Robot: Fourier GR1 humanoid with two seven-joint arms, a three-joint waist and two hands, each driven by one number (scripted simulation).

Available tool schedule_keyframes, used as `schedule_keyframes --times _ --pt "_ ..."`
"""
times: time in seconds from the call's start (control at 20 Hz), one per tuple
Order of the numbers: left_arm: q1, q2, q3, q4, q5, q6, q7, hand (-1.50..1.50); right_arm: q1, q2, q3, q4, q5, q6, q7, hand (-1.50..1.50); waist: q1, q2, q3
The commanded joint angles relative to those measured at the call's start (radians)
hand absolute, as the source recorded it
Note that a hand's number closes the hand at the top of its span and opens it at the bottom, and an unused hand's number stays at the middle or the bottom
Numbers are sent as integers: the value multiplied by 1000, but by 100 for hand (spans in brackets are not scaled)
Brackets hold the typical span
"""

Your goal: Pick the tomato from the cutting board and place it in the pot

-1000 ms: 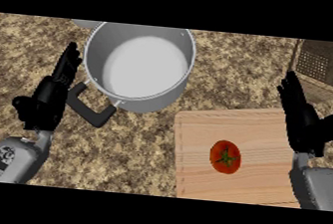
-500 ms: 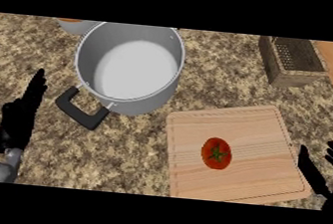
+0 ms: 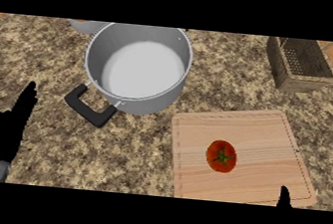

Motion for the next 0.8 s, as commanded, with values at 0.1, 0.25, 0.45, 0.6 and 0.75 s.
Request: schedule_keyframes --times 0.1,0.25,0.45,0.6,0.75 --pt "22 21 7 -38 7 -30 -14 0 238 36 224 -104 163 -138 131 -150 46 20 0" --pt "17 17 -6 -60 10 -45 -5 0 296 36 281 -149 246 -94 219 -150 63 31 0" --pt "-18 24 -1 -48 5 -58 -7 0 386 37 289 -180 310 68 338 -150 78 50 -2" --pt "-10 22 3 -67 9 -60 -20 0 429 37 309 -182 355 156 451 -150 109 54 -2" --pt "-23 22 -13 -71 2 -71 -7 0 451 37 350 -219 412 274 559 -150 119 56 -1"
